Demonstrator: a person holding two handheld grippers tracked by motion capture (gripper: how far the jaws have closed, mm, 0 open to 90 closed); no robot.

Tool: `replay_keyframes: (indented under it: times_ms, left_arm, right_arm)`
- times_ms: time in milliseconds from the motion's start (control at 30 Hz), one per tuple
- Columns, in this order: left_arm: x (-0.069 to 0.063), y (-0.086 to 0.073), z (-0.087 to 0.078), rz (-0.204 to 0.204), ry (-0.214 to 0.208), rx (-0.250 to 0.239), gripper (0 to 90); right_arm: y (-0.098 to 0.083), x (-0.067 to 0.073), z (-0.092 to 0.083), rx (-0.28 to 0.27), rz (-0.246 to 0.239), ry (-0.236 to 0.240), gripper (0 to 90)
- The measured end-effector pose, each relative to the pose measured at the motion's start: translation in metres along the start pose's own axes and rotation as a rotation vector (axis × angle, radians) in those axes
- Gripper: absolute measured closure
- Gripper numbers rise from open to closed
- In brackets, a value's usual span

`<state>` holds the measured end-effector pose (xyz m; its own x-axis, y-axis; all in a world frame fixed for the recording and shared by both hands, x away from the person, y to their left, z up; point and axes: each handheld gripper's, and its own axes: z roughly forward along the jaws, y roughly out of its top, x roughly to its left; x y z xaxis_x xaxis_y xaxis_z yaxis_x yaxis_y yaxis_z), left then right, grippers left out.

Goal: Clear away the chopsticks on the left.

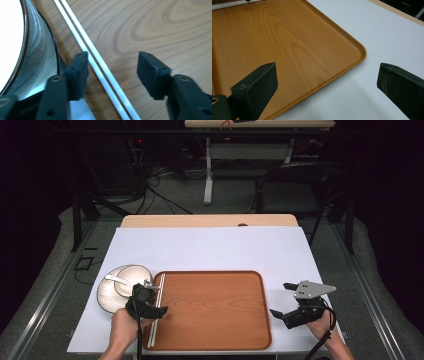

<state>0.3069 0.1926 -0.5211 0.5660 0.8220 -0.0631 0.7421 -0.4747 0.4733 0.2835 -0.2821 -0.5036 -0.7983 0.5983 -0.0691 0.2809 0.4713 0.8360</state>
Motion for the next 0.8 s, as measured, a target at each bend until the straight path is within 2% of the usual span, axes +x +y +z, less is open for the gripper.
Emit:
replay_keyframes:
  times_ms: [133,300,500,600,800]
  left_arm:
    - [-0.001,-0.003,-0.004,0.004,-0.012,-0.031,29.6]
    - [-0.006,-0.006,-0.008,0.042,-0.002,-0.057,23.0]
    - [-0.009,-0.011,-0.013,0.07,-0.007,-0.08,17.9]
    - [-0.013,-0.013,-0.016,0.087,0.012,-0.099,16.1]
    - [-0.019,-0.014,-0.024,0.114,0.017,-0.114,13.5]
  right_arm:
    - [0.0,0.0,0.001,-0.001,0.0,-0.004,2.7]
    - [0.0,0.001,0.001,0.008,0.001,-0.006,2.7]
    - [0.0,0.001,0.002,0.018,-0.001,-0.004,2.7]
    - [0.0,0.001,0.003,0.021,-0.001,-0.002,2.7]
    - [0.0,0.002,0.004,0.026,-0.006,0.003,2.7]
